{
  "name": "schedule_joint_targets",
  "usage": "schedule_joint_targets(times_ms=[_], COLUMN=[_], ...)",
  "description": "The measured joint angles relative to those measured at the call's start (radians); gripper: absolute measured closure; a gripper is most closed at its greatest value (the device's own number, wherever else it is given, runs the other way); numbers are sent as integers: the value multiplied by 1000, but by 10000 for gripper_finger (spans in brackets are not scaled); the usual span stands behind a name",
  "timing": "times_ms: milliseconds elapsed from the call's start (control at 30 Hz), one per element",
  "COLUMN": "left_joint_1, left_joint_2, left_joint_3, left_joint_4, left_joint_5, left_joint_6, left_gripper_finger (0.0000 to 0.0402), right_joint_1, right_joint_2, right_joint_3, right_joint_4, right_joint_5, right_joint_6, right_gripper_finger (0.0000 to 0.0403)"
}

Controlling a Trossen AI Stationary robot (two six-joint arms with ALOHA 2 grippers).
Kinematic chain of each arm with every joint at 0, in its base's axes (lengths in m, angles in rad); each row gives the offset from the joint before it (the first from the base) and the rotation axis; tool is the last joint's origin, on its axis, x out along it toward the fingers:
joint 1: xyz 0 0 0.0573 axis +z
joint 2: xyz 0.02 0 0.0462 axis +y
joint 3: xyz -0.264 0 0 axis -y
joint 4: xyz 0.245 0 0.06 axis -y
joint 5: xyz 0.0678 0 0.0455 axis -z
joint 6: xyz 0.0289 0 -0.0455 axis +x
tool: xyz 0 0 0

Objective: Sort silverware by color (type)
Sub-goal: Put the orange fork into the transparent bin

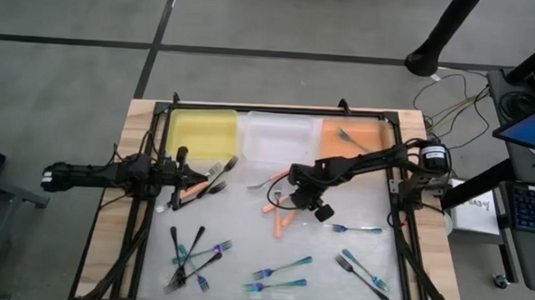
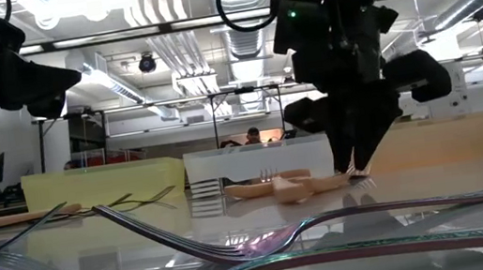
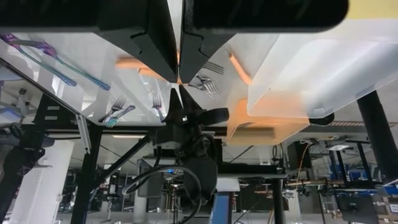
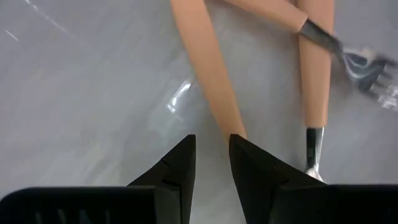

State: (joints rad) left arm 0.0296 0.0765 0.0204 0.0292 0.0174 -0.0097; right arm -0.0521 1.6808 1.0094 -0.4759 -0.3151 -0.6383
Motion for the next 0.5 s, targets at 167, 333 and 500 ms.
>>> schedule_joint_targets(times_ms=[167,333,500], left_joint_1=[0,0,0], left_joint_2=[0,0,0], left_joint_3=[0,0,0], left_joint_4=[0,0,0], left_joint_5=[0,0,0], left_joint_6=[0,0,0], left_gripper_finger=[402,402,402], right_joint_1=[0,0,0], right_joint_2=[-14,-32,-27], right_joint_3=[-1,-1,-1], right_joint_4=[-6,8,45], right_joint_5=[2,2,2], right_joint_6=[-6,-17,-32], right_gripper_finger=[312,312,312])
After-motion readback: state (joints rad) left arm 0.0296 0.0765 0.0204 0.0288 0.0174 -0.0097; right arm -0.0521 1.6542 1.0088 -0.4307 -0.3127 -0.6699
